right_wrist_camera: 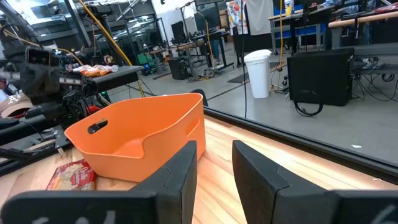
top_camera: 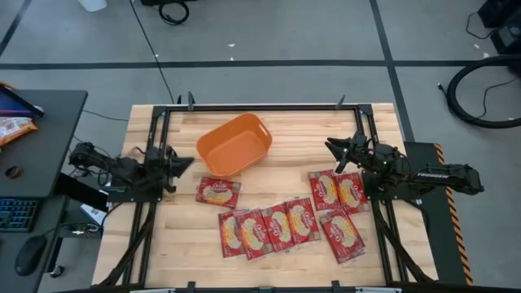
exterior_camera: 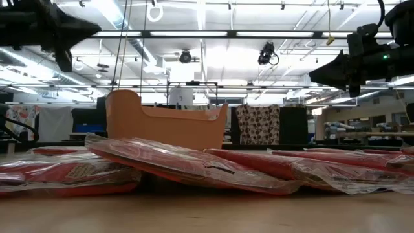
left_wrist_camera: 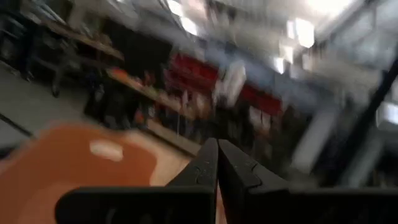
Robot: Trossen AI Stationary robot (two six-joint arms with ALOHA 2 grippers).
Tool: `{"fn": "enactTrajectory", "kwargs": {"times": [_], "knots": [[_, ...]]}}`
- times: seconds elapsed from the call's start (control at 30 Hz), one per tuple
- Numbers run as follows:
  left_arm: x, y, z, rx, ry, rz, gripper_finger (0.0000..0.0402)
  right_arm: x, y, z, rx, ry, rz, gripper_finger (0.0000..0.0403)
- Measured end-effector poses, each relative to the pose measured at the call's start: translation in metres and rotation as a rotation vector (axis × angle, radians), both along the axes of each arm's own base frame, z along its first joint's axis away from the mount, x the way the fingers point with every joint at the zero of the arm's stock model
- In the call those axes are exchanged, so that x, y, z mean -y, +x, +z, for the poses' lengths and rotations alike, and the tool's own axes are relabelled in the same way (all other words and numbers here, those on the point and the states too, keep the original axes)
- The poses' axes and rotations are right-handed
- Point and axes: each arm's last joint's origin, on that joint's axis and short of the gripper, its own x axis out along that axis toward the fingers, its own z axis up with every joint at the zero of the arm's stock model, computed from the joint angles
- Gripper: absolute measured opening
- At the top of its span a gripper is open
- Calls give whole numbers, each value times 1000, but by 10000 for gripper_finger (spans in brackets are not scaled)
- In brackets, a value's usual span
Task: Sort popcorn bags into baskets
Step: Put the red popcorn bag into the orange bin
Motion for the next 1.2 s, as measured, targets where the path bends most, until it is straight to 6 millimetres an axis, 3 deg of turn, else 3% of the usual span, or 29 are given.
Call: {"fn": "enactTrajectory", "kwargs": {"times": [0.33,0.6,0.73,0.83,1.0,1.1,1.2], "knots": [[-2,-3,8,37,70,57,9,0,0,0,3,-1,0,107],[-2,-3,8,58,17,39,9,0,-1,8,69,-41,-10,107],[-2,-3,8,77,-24,14,9,0,-2,19,168,-87,-4,107],[2,-2,11,78,43,-96,9,-2,-2,25,241,-82,53,107],[8,7,25,-67,66,-249,9,-6,-2,32,308,-125,207,107],[15,21,30,-200,129,-274,9,-9,-2,37,352,-162,298,107],[23,39,35,-322,248,-288,9,-9,-2,41,399,-184,278,107]]}}
